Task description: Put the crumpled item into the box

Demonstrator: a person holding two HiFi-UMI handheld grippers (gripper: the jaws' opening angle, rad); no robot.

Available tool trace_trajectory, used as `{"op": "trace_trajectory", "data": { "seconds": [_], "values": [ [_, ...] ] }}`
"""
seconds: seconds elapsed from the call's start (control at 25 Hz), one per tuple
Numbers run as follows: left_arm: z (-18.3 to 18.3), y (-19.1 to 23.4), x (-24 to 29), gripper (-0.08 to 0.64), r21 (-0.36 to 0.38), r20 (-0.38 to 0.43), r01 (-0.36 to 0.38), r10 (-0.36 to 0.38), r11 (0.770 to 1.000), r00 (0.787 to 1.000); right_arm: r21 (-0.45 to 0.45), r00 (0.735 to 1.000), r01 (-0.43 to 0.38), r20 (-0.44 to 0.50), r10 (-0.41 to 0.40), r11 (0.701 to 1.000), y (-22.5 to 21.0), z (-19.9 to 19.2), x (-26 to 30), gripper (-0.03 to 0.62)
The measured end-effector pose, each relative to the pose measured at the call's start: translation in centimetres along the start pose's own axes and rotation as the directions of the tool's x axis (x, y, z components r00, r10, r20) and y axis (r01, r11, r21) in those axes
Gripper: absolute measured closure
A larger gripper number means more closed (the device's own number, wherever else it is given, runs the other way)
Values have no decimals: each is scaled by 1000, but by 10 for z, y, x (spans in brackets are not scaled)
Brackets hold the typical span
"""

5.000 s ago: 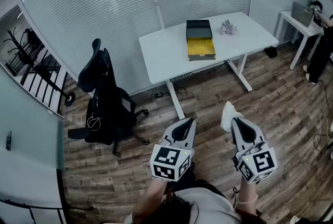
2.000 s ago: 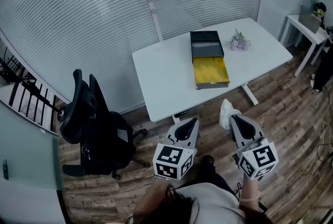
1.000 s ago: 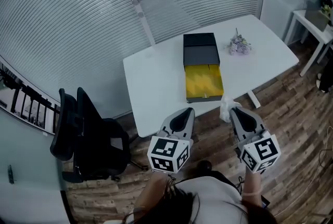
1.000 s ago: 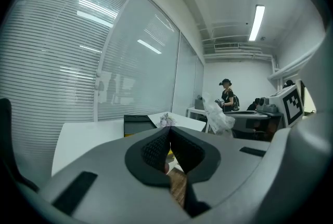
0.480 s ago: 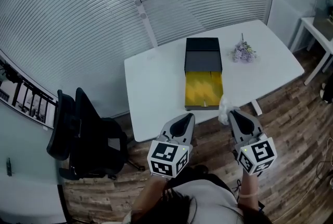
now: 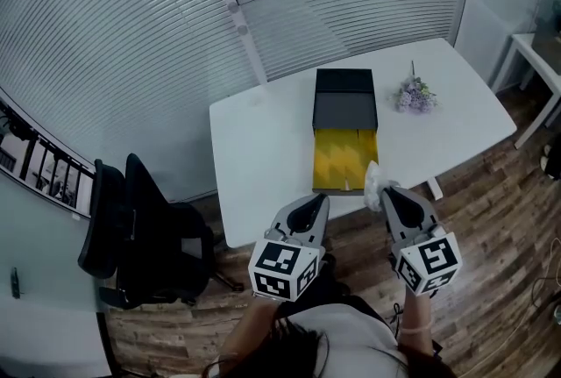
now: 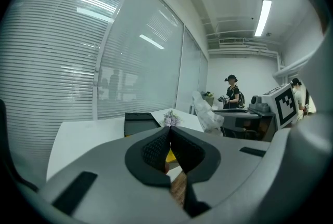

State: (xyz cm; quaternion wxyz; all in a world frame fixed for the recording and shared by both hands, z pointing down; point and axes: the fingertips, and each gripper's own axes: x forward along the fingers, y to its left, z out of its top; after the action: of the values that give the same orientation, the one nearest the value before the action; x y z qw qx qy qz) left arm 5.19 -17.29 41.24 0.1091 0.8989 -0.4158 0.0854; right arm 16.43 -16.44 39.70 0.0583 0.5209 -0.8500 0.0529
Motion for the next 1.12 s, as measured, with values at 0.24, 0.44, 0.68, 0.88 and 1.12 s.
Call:
{"op": "trace_trajectory", "data": {
  "seconds": [0.24, 0.44, 0.68, 0.88, 1.12],
  "values": [
    [8, 11, 17, 541, 3, -3, 18, -18, 1000, 1000, -19, 1000, 5, -11, -5, 1000, -10, 7, 20, 560],
    [11, 22, 32, 541, 5, -9, 32, -32, 999, 999, -59, 1000, -7, -27, 5, 998, -14, 13, 41, 560],
    [9, 29, 47, 541, 1, -21, 51, -51, 999, 998, -103, 999, -9, -53, 4, 995, -23, 12, 65, 560],
    [8, 37, 56, 541, -4, -24, 70, -70, 998, 997, -147, 995, 11, -100, -26, 989, -30, 4, 86, 560],
    [7, 47, 66, 541, -14, -29, 86, -86, 996, 996, -188, 988, 23, -146, -51, 982, -37, -7, 110, 560]
  ]
}}
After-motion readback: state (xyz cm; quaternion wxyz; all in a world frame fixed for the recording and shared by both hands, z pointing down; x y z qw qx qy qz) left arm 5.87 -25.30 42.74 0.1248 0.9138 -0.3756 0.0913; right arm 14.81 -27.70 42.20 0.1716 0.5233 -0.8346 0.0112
